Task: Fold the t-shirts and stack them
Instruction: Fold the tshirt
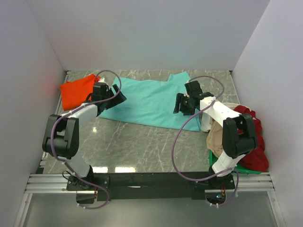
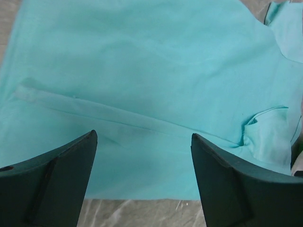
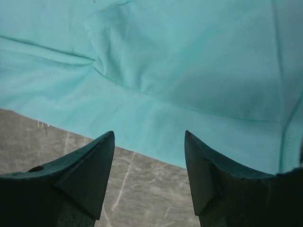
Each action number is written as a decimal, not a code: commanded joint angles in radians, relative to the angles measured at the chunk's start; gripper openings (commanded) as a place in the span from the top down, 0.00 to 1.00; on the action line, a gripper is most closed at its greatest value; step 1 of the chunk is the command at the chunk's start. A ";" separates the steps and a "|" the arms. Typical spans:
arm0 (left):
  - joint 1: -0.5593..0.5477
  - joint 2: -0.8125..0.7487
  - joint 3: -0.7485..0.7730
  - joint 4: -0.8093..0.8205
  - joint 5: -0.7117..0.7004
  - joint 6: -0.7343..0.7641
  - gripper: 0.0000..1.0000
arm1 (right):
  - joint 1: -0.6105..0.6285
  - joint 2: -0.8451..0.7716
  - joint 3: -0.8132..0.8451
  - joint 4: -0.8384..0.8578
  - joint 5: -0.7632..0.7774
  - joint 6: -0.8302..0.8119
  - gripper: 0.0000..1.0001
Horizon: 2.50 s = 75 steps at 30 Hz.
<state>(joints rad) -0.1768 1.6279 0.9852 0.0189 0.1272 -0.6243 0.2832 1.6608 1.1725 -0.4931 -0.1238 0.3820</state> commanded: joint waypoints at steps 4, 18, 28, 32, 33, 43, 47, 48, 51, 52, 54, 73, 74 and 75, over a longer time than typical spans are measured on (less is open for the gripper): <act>0.005 0.133 -0.038 0.147 0.103 -0.069 0.14 | 0.024 0.046 -0.031 0.110 -0.060 0.037 0.34; 0.005 0.159 -0.209 0.182 0.077 -0.110 0.14 | 0.037 0.034 -0.229 0.148 -0.062 0.106 0.35; 0.005 0.024 -0.381 0.147 0.028 -0.081 0.14 | 0.108 -0.113 -0.447 0.231 -0.063 0.216 0.36; 0.003 -0.052 -0.418 0.112 0.019 -0.081 0.14 | 0.174 -0.173 -0.511 0.258 -0.031 0.268 0.36; 0.005 -0.091 -0.424 0.099 0.009 -0.083 0.14 | 0.186 -0.182 -0.530 0.260 -0.025 0.276 0.36; 0.003 -0.339 -0.453 -0.016 -0.058 -0.091 0.13 | 0.274 -0.285 -0.590 0.225 0.035 0.319 0.36; 0.002 -0.453 -0.433 -0.123 -0.089 -0.081 0.13 | 0.278 -0.341 -0.548 0.130 0.101 0.304 0.36; 0.002 -0.470 -0.416 -0.140 -0.101 -0.077 0.12 | 0.278 -0.355 -0.521 0.108 0.113 0.296 0.36; 0.003 -0.513 -0.384 -0.175 -0.112 -0.066 0.12 | 0.278 -0.406 -0.455 0.035 0.153 0.278 0.36; 0.003 -0.517 -0.375 -0.178 -0.112 -0.064 0.12 | 0.278 -0.424 -0.435 0.001 0.164 0.271 0.36; 0.002 -0.517 -0.358 -0.171 -0.103 -0.064 0.12 | 0.277 -0.435 -0.377 -0.021 0.173 0.258 0.36; -0.082 -0.168 -0.315 0.136 0.052 -0.098 0.13 | 0.275 -0.046 -0.151 0.123 0.095 0.173 0.36; -0.082 -0.169 -0.338 0.147 0.049 -0.098 0.13 | 0.275 -0.033 -0.161 0.125 0.096 0.176 0.36; -0.084 -0.172 -0.350 0.151 0.042 -0.100 0.13 | 0.275 -0.027 -0.171 0.126 0.098 0.179 0.36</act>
<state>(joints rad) -0.2550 1.4677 0.6552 0.0860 0.1463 -0.7197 0.5541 1.6230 0.9871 -0.3920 -0.0448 0.5739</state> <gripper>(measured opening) 0.871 0.639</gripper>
